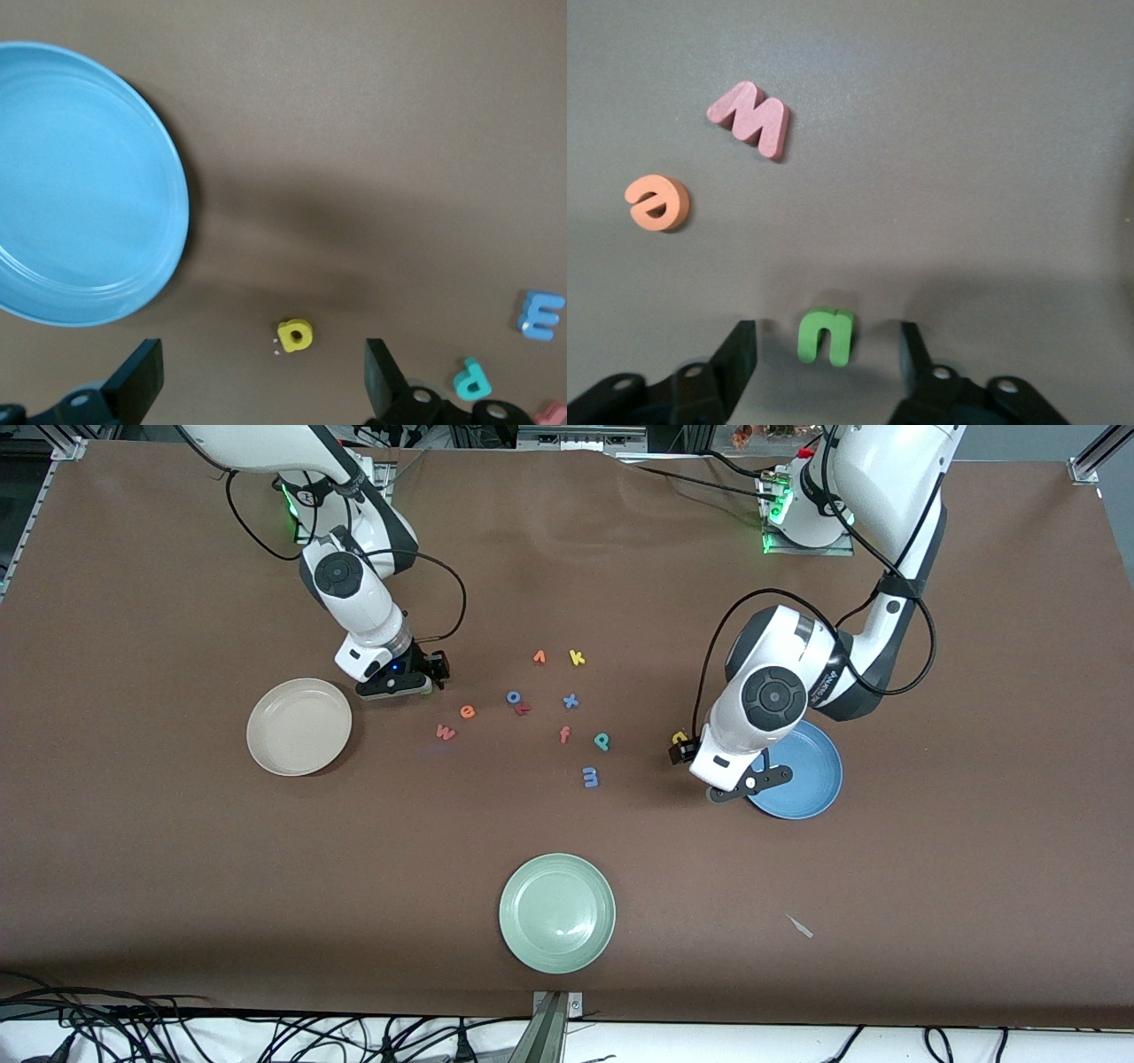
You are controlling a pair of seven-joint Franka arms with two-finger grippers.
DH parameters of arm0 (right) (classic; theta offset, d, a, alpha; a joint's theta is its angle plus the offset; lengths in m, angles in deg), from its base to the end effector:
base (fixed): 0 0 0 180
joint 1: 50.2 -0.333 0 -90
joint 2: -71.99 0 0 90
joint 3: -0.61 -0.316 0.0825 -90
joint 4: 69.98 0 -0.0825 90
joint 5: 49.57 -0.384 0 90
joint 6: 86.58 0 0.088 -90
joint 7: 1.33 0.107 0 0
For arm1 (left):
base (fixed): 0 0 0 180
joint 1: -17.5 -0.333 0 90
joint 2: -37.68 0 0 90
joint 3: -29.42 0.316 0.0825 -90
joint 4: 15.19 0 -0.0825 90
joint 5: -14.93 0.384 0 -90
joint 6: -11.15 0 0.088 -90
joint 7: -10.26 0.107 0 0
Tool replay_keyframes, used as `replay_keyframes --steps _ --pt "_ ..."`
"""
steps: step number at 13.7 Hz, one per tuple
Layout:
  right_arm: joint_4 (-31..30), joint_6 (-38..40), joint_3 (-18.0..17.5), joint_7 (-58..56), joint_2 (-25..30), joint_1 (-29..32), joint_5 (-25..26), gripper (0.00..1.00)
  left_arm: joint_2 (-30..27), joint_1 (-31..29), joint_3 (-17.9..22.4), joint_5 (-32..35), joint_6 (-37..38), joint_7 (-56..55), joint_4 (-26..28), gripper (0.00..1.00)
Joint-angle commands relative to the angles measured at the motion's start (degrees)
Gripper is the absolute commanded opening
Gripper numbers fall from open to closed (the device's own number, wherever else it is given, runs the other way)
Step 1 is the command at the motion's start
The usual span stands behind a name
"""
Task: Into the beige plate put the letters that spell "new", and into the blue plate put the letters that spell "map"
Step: 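Grasp the green n with the right gripper while the left gripper grasps the d, then lower the green n onto the white plate and open the right gripper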
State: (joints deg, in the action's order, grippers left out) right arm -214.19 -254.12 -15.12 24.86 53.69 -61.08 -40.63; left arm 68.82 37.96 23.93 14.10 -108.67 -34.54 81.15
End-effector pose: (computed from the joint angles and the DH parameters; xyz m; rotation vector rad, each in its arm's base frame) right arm 0.4126 0.2259 0.1732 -3.0465 -0.2143 -0.1149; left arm 0.5977 -0.2847 0.2763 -3.0616 -0.5374 0.2231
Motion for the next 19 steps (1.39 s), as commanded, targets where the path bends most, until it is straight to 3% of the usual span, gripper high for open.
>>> replay_keyframes --steps 1,7,10,13,16,19 --pt "0.1 -0.9 0.2 0.0 -0.8 -0.6 0.8 0.5 0.3 1.2 0.3 -0.4 -5.2 -4.2 2.8 1.0" --pt "0.2 -0.8 0.2 -0.1 -1.0 -0.7 0.8 0.2 1.9 1.3 -0.3 -0.5 -8.1 -8.4 3.3 0.99" --pt "0.8 0.8 1.0 -1.1 0.3 -0.5 1.1 0.2 3.6 1.6 -0.4 -0.4 -9.3 -8.6 3.7 0.97" --pt "4.3 9.8 3.2 -6.0 4.1 -0.5 1.5 0.2 3.5 1.7 -0.6 -0.4 -15.0 -8.6 8.3 0.97" --pt "10.3 22.7 6.8 -15.5 7.3 -0.4 1.5 0.2 3.8 1.3 -2.1 -0.5 -16.1 -9.0 9.1 0.97" --pt "12.6 27.4 12.5 -28.5 8.4 -0.4 1.5 0.2 3.9 1.1 -2.1 -0.5 -19.6 -9.0 10.7 0.97"
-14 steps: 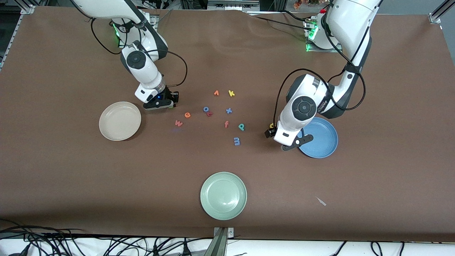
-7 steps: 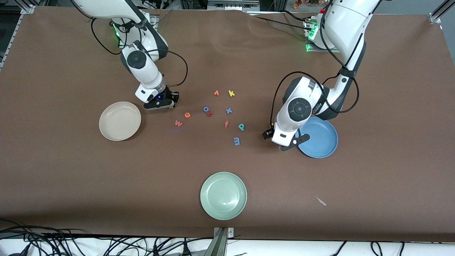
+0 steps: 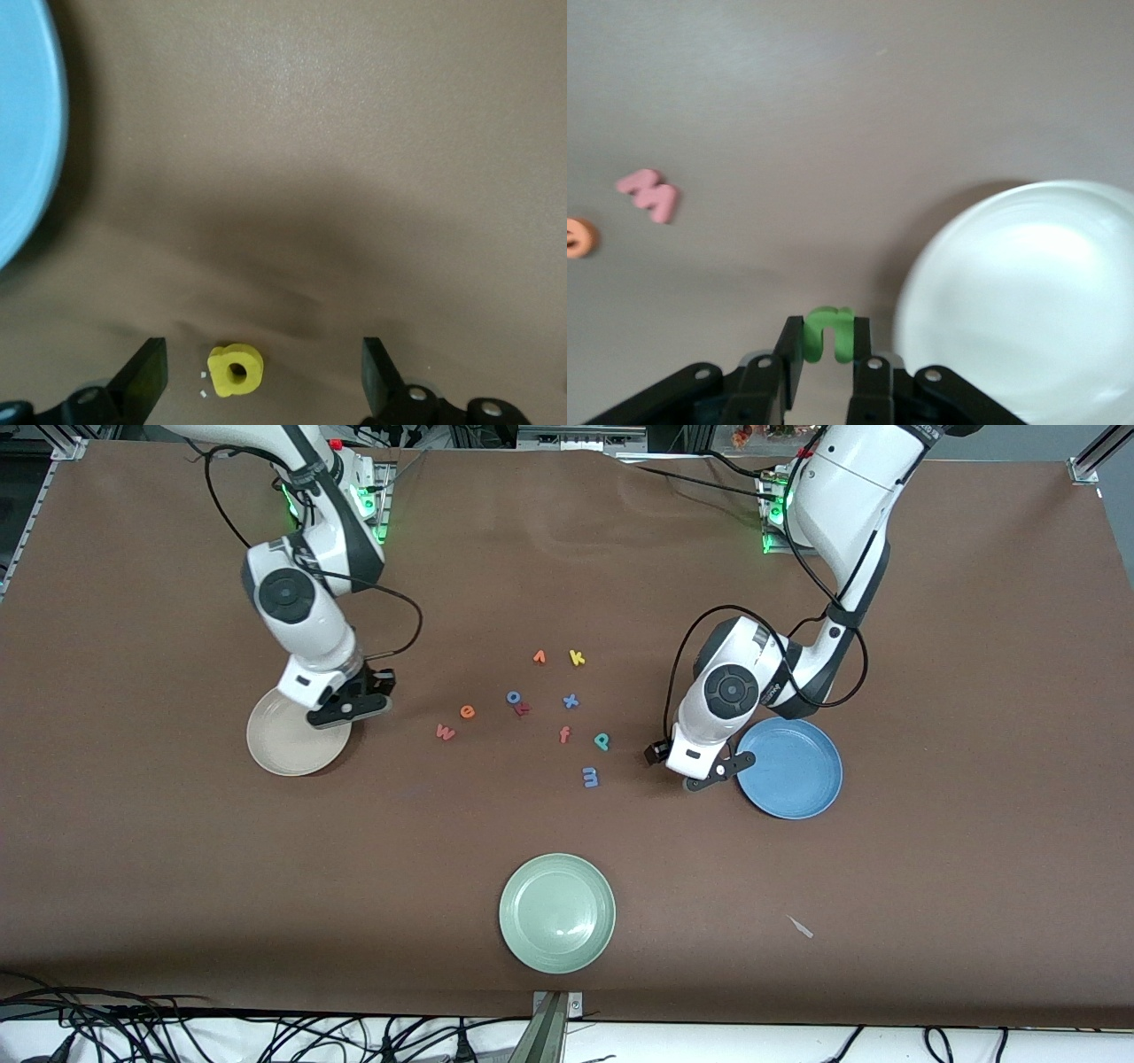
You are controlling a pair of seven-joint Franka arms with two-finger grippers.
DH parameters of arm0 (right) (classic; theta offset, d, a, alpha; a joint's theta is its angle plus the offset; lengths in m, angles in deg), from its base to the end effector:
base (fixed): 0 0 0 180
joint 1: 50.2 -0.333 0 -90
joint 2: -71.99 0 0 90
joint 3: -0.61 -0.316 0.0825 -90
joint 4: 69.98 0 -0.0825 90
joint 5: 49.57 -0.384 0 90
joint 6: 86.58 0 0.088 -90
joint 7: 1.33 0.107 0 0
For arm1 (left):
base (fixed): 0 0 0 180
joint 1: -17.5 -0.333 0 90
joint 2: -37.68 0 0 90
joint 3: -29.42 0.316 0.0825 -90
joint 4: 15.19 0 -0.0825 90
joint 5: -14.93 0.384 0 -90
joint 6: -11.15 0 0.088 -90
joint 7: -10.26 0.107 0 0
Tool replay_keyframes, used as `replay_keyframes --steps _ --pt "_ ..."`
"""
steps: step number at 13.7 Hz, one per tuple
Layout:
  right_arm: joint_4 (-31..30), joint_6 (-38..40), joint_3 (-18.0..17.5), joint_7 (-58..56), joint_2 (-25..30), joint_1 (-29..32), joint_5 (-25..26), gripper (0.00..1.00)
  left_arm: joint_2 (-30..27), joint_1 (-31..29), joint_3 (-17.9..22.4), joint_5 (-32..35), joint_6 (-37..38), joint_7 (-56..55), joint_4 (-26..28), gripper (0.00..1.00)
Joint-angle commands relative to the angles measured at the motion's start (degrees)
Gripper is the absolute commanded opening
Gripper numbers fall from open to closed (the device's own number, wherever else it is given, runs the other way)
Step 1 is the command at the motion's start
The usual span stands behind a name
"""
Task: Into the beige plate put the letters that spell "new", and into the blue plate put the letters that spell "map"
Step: 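Lower the green n onto the white plate and open the right gripper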
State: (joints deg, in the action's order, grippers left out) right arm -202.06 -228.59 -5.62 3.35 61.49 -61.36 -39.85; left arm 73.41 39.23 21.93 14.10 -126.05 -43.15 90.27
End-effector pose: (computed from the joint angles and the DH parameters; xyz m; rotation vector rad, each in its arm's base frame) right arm 0.5003 0.1577 0.2665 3.0098 0.5389 0.0132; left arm 0.5584 -0.3077 0.1840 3.0349 0.7027 -0.1650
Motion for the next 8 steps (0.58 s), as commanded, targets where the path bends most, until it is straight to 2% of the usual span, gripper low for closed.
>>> replay_keyframes --steps 1,3,4,8 --pt "0.5 1.1 5.6 -11.0 0.3 0.0 0.7 0.21 -0.6 -0.3 -0.1 -0.5 -2.2 -0.4 1.6 0.97" --pt "-0.3 -2.1 10.8 -18.9 -0.8 0.1 0.3 0.26 -0.4 -0.3 -0.2 -0.6 -2.3 -0.4 1.6 0.97" --pt "-0.6 -2.7 11.8 -20.0 -1.0 0.2 0.1 0.29 -0.2 -0.2 -0.2 -0.6 -2.4 -0.4 1.6 0.97" --pt "-0.7 -2.7 11.9 -19.1 -1.2 0.1 -1.2 0.35 0.0 0.2 -0.2 -1.8 -2.5 -0.4 1.6 0.97"
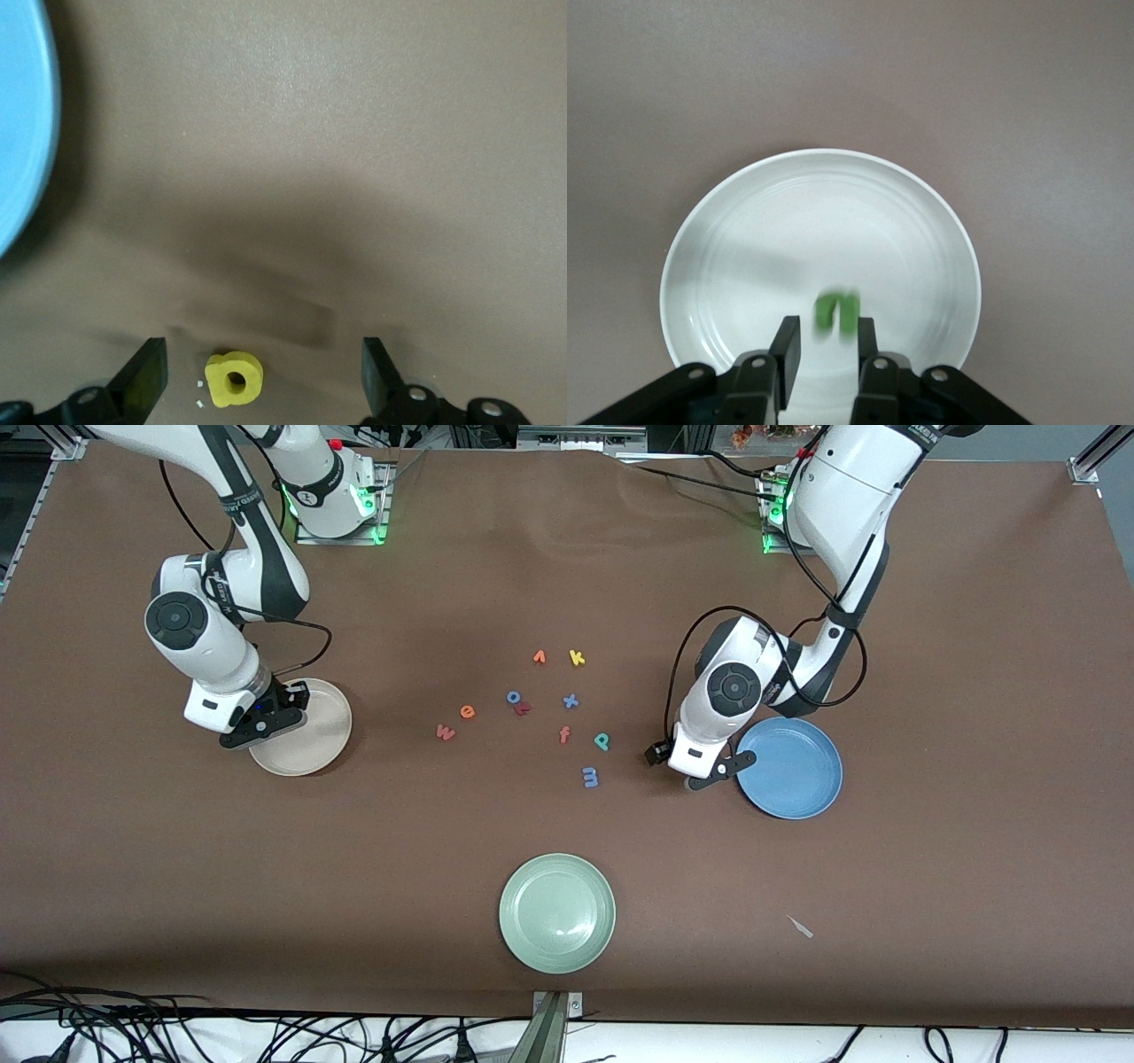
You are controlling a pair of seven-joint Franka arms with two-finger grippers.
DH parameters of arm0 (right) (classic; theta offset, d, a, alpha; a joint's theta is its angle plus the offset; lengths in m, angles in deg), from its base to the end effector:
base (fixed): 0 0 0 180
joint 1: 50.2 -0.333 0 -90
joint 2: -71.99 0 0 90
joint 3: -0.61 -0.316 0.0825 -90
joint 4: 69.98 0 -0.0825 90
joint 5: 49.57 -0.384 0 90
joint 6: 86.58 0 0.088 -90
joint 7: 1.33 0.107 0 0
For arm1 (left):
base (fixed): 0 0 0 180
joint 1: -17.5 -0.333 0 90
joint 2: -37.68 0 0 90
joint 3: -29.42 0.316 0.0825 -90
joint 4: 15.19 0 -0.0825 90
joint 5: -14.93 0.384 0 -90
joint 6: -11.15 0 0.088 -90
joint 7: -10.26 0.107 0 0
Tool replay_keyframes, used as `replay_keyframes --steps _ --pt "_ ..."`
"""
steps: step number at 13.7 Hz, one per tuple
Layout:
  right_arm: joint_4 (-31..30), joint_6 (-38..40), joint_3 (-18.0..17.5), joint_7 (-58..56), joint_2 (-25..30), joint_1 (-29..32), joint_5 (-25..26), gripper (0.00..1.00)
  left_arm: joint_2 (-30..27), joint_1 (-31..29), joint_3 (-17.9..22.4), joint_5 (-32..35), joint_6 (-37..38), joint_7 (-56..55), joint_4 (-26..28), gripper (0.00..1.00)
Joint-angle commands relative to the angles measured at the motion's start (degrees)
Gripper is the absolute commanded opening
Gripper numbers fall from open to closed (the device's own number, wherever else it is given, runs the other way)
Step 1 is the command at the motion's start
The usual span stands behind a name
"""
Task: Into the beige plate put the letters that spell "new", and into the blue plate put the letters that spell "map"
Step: 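Lower the green n onto the white plate and open the right gripper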
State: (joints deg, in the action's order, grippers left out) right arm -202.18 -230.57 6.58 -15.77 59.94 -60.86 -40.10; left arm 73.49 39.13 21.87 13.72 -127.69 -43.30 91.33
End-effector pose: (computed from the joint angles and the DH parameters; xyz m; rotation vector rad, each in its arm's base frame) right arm 0.5236 0.0438 0.2545 2.9406 0.7043 -0.0224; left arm 0.5552 -0.3058 0.1784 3.0230 0.7147 -0.1592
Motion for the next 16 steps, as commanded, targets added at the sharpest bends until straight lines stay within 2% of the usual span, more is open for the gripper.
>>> replay_keyframes --steps 1,3,5,6,8,9,10,14,15,16 --pt "-0.6 -0.7 -0.6 0.3 0.4 -0.5 -1.5 0.38 -0.1 0.3 -0.1 -1.4 -0.8 -0.2 0.5 0.97" --pt "-0.5 -0.6 -1.3 1.6 0.2 -0.6 -2.4 0.46 0.2 0.3 -0.1 -1.4 -0.9 -0.2 0.4 0.97" --pt "-0.2 -0.7 -5.2 7.4 -0.2 -0.9 -4.3 0.52 0.5 0.4 -0.1 -1.4 -0.9 -0.2 0.4 0.96" --pt "0.6 -0.9 -7.0 10.5 -1.0 -0.9 -4.5 0.52 0.8 0.5 -0.1 -1.4 -1.4 -0.2 0.4 0.94" --pt "3.6 -0.8 -9.8 16.0 -2.9 -1.5 -4.6 0.55 0.7 0.6 -0.5 -1.6 -1.5 -0.3 0.9 0.9" --pt "5.3 -0.8 -10.8 19.2 -4.3 -1.9 -4.6 0.6 0.5 0.2 -1.1 -1.7 -1.3 -0.6 1.0 0.9" --pt "7.4 -0.7 -11.4 22.7 -5.9 -2.6 -4.6 0.65 0.2 0.1 -1.1 -1.7 -1.3 -0.6 1.3 0.82" --pt "10.9 -0.9 -12.3 40.2 -9.8 -6.3 -4.6 0.67 -1.4 0.2 -1.1 -1.7 -1.0 -0.7 3.8 0.78" --pt "11.6 -1.6 -12.3 45.0 -11.0 -7.5 -4.6 0.67 -1.8 0.2 -1.1 -1.7 -1.0 -0.6 4.5 0.68" --pt "12.1 -3.1 -12.3 49.4 -12.3 -8.8 -4.6 0.68 -1.9 0.0 -1.1 -1.7 -1.0 -0.3 4.6 0.53"
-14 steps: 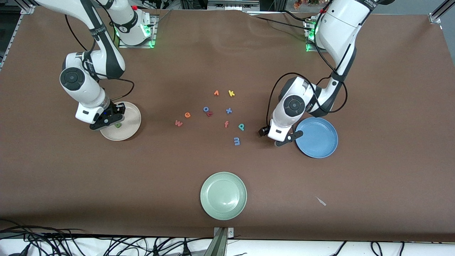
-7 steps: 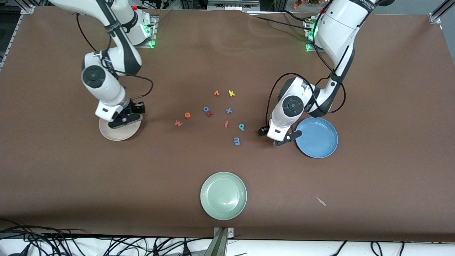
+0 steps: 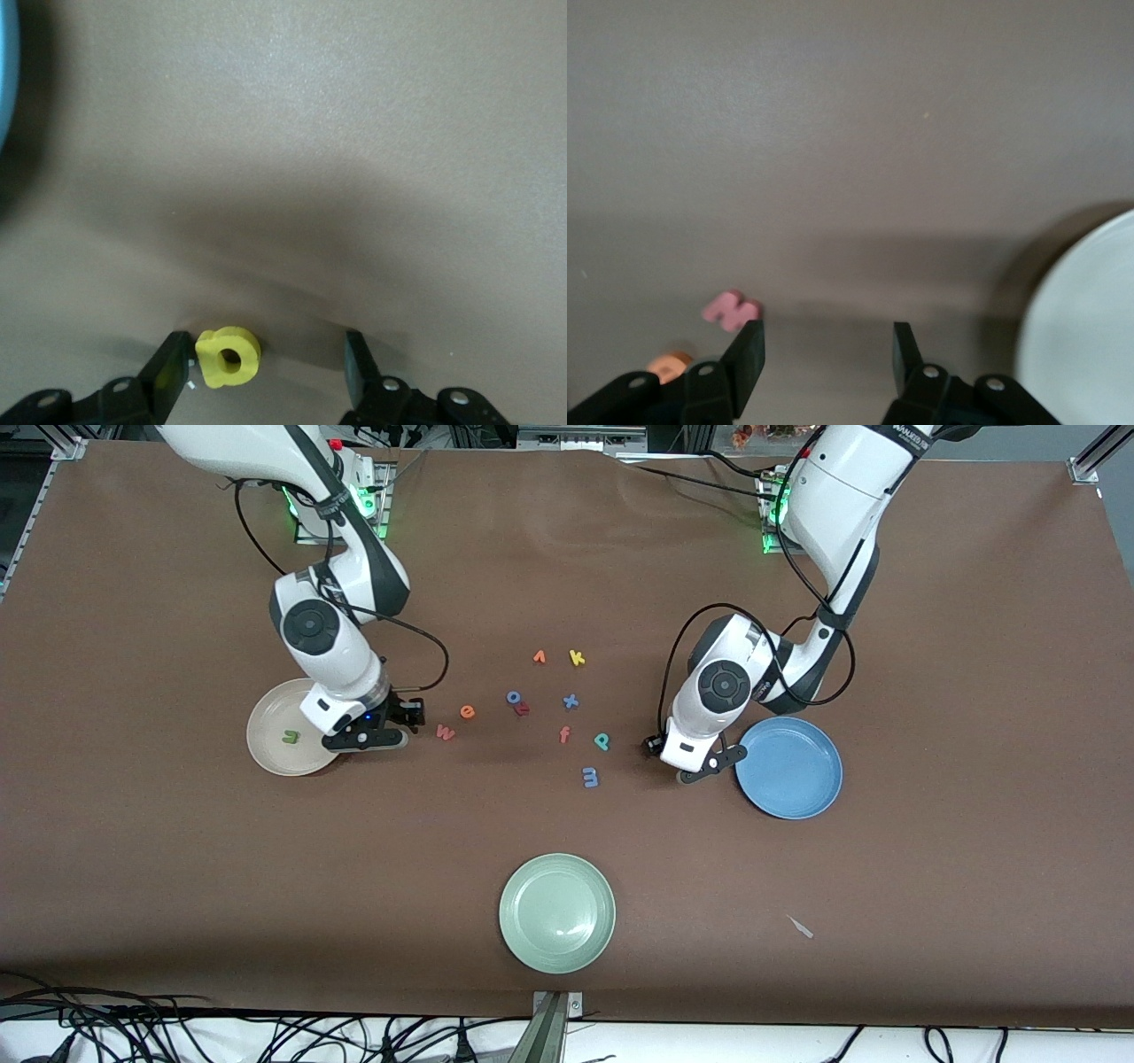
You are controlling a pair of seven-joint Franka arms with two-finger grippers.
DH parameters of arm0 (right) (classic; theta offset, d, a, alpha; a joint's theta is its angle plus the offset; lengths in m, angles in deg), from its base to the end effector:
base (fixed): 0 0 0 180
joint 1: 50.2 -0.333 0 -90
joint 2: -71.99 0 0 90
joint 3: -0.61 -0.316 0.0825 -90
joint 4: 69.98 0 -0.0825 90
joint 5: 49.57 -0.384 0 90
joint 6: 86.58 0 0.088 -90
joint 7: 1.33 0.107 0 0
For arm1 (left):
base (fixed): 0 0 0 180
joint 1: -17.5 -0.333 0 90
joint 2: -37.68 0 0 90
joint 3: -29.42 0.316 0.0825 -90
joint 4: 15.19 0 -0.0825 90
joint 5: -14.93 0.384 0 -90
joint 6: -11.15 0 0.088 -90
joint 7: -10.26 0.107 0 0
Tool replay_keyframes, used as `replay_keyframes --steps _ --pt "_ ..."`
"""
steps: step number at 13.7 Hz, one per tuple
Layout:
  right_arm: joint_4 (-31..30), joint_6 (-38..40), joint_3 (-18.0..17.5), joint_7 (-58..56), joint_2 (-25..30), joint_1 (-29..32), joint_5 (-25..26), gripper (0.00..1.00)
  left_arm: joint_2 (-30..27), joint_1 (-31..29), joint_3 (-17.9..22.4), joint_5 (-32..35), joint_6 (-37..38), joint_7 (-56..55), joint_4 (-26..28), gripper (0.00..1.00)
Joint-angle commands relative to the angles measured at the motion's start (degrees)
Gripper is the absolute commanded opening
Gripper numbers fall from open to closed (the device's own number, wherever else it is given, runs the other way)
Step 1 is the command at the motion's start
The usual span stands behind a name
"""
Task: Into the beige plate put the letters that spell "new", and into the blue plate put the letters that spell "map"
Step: 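Lower the green n onto the white plate and open the right gripper, then grasp the pink M letter with the right gripper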
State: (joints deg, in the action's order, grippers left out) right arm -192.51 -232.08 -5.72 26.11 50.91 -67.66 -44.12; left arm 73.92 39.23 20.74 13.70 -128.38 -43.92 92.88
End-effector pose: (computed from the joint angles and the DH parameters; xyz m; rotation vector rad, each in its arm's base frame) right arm 0.5272 0.2333 0.2352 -3.1394 -0.0089 -0.0623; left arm 0.5399 -0.3134 0.1655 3.0296 0.7050 -0.1976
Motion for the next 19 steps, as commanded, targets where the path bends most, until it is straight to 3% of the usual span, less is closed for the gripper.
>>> replay_keyframes --steps 1,3,4,8,11,14,15,18,19 --pt "3.3 -2.8 0.0 11.2 -4.7 -3.0 -0.6 0.72 -2.3 -0.2 0.0 -1.6 -0.3 0.5 2.9 0.4" --pt "3.9 -3.3 0.0 15.7 -5.7 -4.3 -0.6 0.72 -2.3 -0.3 0.0 -1.6 -0.3 0.5 2.9 0.18" --pt "3.9 -3.7 0.0 15.8 -6.2 -4.8 -0.7 0.72 -2.3 -0.3 0.0 -1.6 -0.3 0.6 2.9 0.15" --pt "3.4 -6.0 0.0 16.1 -8.2 -4.9 -0.7 0.72 -2.7 -0.4 0.0 -1.6 -0.2 0.9 2.5 0.13" --pt "2.3 -8.6 0.0 16.1 -9.0 -4.9 -0.7 0.72 -3.5 -0.6 0.1 -1.5 0.1 0.9 2.2 0.05" --pt "2.1 -8.7 0.1 16.1 -9.4 -5.9 -0.7 0.69 -4.9 -1.7 0.1 -0.8 3.6 1.2 1.1 0.05" --pt "2.1 -8.7 0.1 16.1 -9.5 -6.0 -0.7 0.64 -5.8 -2.0 0.2 -0.7 5.5 1.8 0.2 0.05" --pt "1.9 -8.6 0.1 16.0 -9.5 -6.1 -0.5 0.25 -7.1 -6.2 0.3 -0.7 15.0 9.3 -4.7 0.05" --pt "1.9 -8.5 0.1 15.6 -9.4 -6.1 -0.4 0.19 -7.1 -7.9 0.2 -0.7 17.7 12.3 -6.4 0.05"
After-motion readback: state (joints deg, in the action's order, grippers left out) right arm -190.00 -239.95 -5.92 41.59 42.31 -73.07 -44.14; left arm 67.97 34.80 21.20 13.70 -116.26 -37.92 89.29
